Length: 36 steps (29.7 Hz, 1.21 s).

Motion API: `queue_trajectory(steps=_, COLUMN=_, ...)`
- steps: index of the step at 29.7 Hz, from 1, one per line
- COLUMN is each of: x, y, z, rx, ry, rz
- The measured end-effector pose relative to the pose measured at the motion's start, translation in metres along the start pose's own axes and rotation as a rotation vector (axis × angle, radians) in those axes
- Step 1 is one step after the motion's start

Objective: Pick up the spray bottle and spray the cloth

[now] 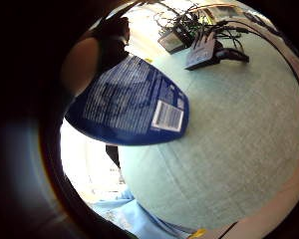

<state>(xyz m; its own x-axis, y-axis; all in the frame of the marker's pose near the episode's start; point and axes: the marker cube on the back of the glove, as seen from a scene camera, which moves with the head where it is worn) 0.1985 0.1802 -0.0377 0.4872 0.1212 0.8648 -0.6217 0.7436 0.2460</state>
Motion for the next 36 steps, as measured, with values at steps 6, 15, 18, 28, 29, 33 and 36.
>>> queue_trajectory(steps=6, x=0.006, y=-0.026, z=0.014, rx=-0.037, ry=-0.049, rz=-0.018)
queue_trajectory(steps=15, x=-0.004, y=-0.046, z=0.034, rx=0.026, ry=-0.035, rz=-0.042)
queue_trajectory(steps=18, x=-0.006, y=-0.045, z=0.038, rx=0.03, ry=-0.009, rz=-0.082)
queue_trajectory(steps=28, x=-0.026, y=-0.05, z=0.035, rx=-0.033, ry=0.124, rz=-0.134)
queue_trajectory(steps=29, x=-0.031, y=-0.052, z=0.036, rx=-0.045, ry=0.141, rz=-0.138)
queue_trajectory(steps=33, x=-0.053, y=-0.063, z=0.04, rx=-0.064, ry=0.195, rz=-0.122)
queue_trajectory(steps=36, x=-0.07, y=-0.068, z=0.045, rx=-0.106, ry=0.236, rz=-0.092)
